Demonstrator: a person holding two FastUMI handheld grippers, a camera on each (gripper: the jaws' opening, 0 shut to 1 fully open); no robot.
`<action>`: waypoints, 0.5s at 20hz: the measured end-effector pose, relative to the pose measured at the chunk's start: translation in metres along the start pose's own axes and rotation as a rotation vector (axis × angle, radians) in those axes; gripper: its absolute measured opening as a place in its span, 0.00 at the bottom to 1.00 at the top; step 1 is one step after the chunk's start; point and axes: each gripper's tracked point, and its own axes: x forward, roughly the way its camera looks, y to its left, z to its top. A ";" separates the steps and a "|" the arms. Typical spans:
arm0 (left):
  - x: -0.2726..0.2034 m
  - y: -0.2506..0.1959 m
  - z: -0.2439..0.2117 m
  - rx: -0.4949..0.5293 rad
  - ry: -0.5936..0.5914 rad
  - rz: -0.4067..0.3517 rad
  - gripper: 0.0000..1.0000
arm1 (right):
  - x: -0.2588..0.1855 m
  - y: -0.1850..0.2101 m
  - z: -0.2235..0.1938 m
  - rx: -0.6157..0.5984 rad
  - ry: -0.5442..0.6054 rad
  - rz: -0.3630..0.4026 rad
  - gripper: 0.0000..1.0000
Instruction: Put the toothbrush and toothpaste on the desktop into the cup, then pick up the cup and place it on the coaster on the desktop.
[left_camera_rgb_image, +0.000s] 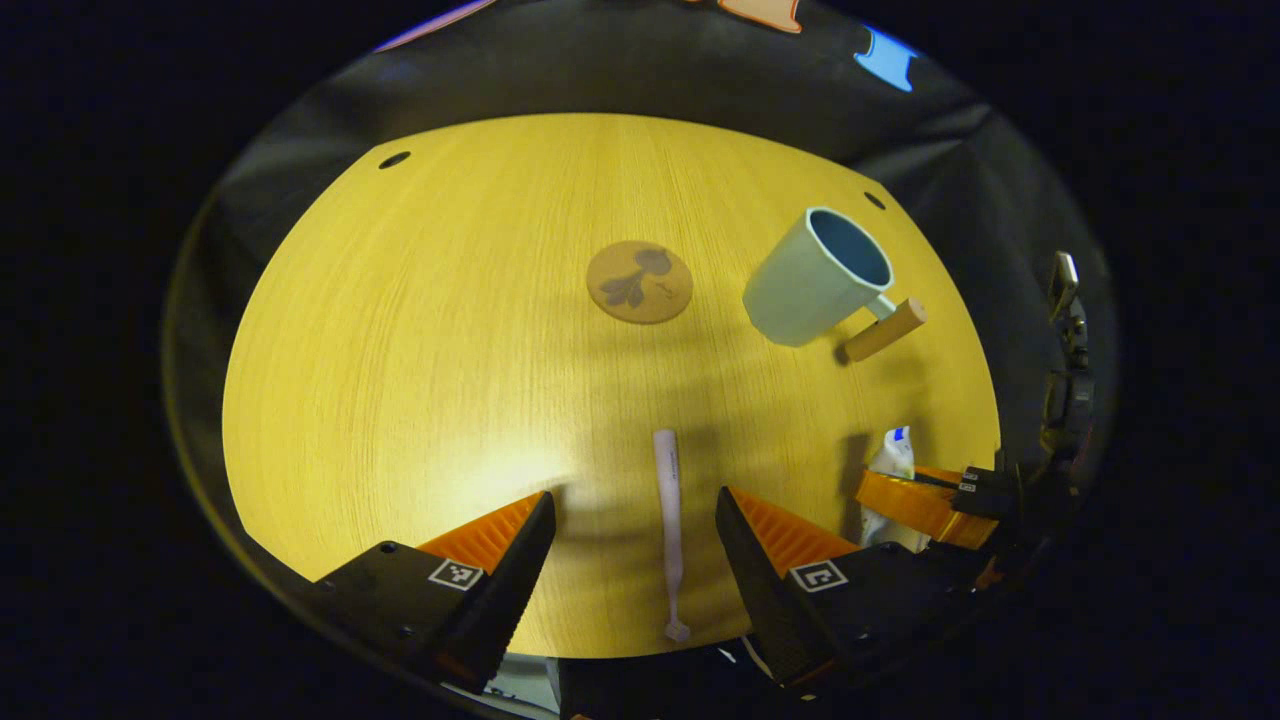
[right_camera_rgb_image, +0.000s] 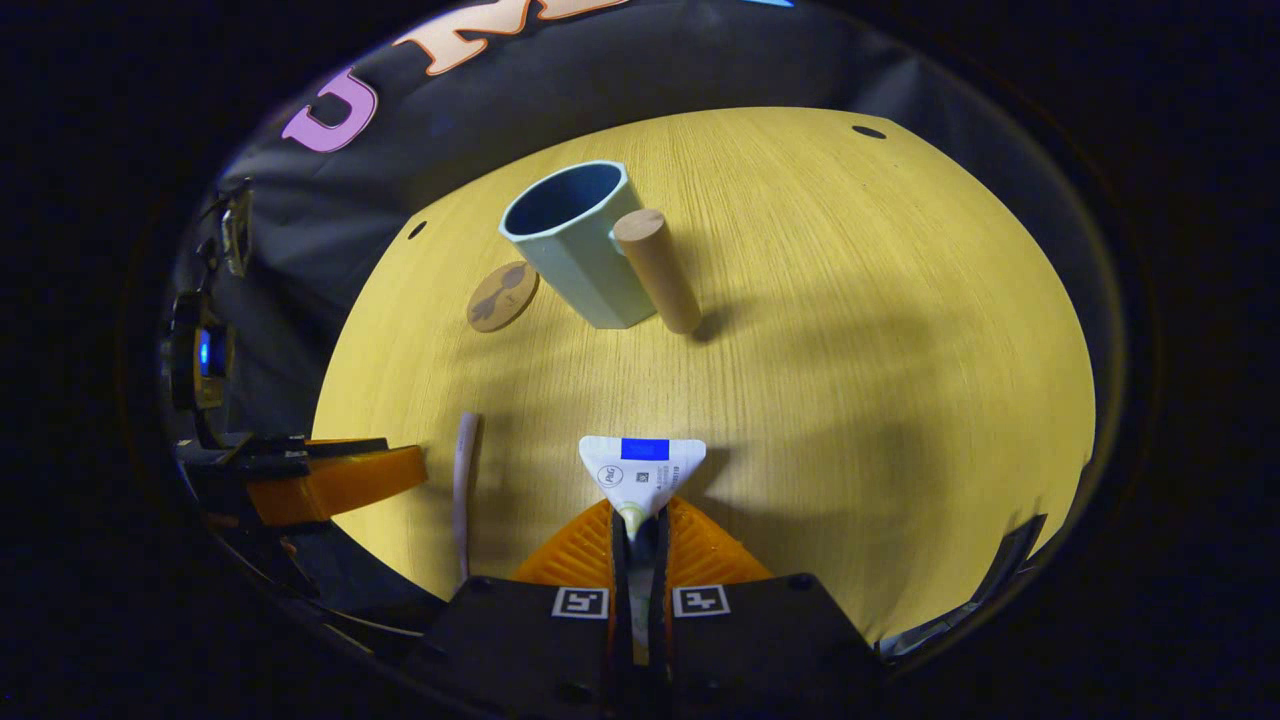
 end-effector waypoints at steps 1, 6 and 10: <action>0.004 -0.001 -0.002 0.001 0.034 0.010 0.95 | -0.005 -0.002 0.003 0.009 -0.013 0.010 0.09; 0.021 -0.012 -0.006 0.044 0.141 0.047 0.78 | -0.025 -0.020 0.013 0.022 -0.052 0.024 0.09; 0.031 -0.022 -0.006 0.036 0.179 0.062 0.70 | -0.039 -0.052 0.025 0.046 -0.074 0.005 0.09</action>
